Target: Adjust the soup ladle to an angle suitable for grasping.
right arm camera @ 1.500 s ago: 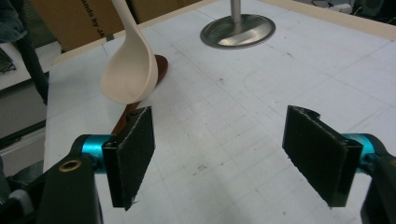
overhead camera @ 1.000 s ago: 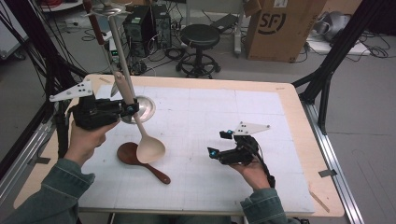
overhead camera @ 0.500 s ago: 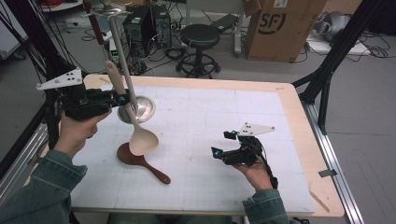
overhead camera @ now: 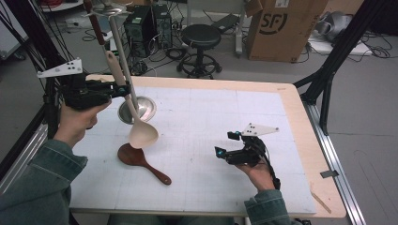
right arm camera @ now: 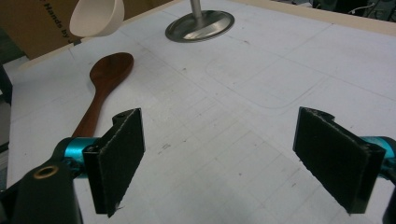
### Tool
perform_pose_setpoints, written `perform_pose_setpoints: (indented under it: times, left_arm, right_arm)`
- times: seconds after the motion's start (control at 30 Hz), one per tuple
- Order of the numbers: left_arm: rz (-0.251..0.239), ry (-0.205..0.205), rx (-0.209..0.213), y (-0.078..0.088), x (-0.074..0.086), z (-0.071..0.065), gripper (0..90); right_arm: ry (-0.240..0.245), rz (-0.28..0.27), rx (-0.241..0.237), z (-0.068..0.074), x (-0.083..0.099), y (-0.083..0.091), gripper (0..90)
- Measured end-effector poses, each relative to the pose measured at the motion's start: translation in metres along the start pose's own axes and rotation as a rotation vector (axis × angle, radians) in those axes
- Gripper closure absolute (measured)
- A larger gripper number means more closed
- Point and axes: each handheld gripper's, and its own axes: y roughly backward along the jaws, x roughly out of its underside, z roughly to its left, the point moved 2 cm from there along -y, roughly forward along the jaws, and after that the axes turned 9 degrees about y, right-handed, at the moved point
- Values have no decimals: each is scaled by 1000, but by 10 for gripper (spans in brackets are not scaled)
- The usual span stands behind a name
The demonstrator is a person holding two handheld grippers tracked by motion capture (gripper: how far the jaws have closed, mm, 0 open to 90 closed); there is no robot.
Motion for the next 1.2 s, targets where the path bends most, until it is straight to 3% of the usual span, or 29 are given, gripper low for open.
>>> perform_pose_setpoints:
  times: [0.23,0.87,0.93,1.2]
  left_arm:
    - [17,10,-11,-3,-4,14,762]
    - [31,-16,4,-6,-37,30,762]
    - [32,-14,5,-7,-40,32,762]
    - [43,-15,25,-12,-53,42,762]
  right_arm:
    - [2,0,12,-3,3,0,143]
    - [-21,1,53,-9,8,3,85]
    - [-22,6,64,-9,8,2,1]
    - [-29,18,71,-10,11,1,2]
